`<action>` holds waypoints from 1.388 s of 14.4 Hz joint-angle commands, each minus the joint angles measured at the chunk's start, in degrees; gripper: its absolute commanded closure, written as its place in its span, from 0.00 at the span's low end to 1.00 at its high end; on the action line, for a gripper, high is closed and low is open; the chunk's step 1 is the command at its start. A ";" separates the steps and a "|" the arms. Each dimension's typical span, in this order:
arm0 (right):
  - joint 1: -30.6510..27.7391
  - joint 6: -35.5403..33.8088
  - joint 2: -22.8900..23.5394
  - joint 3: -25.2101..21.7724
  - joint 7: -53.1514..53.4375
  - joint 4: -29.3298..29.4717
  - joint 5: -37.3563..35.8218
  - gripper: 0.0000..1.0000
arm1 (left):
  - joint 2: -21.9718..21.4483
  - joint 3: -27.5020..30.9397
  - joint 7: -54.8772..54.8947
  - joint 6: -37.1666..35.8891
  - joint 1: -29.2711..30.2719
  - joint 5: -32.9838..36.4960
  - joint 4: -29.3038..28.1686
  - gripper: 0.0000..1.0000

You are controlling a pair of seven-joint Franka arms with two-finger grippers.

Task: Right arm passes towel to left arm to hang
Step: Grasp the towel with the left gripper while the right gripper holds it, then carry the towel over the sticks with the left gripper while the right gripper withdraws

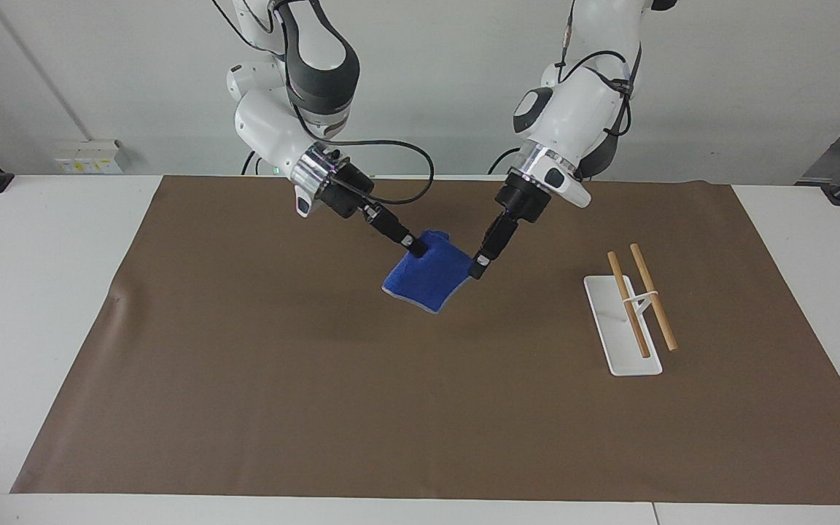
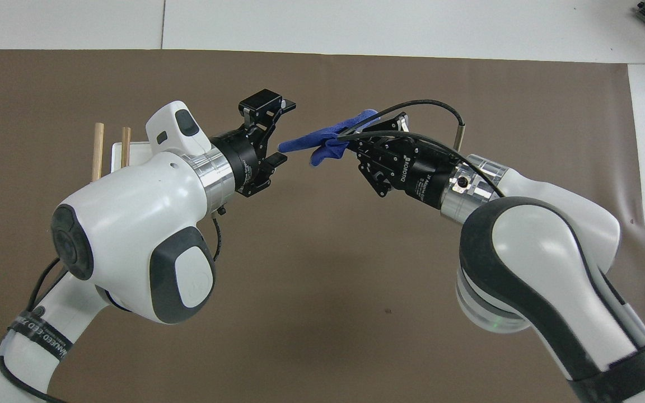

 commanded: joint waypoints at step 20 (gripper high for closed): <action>-0.55 14.20 -0.40 0.75 -15.45 -3.83 2.17 0.00 | -0.20 8.66 8.66 -4.39 0.75 -0.51 -0.55 1.00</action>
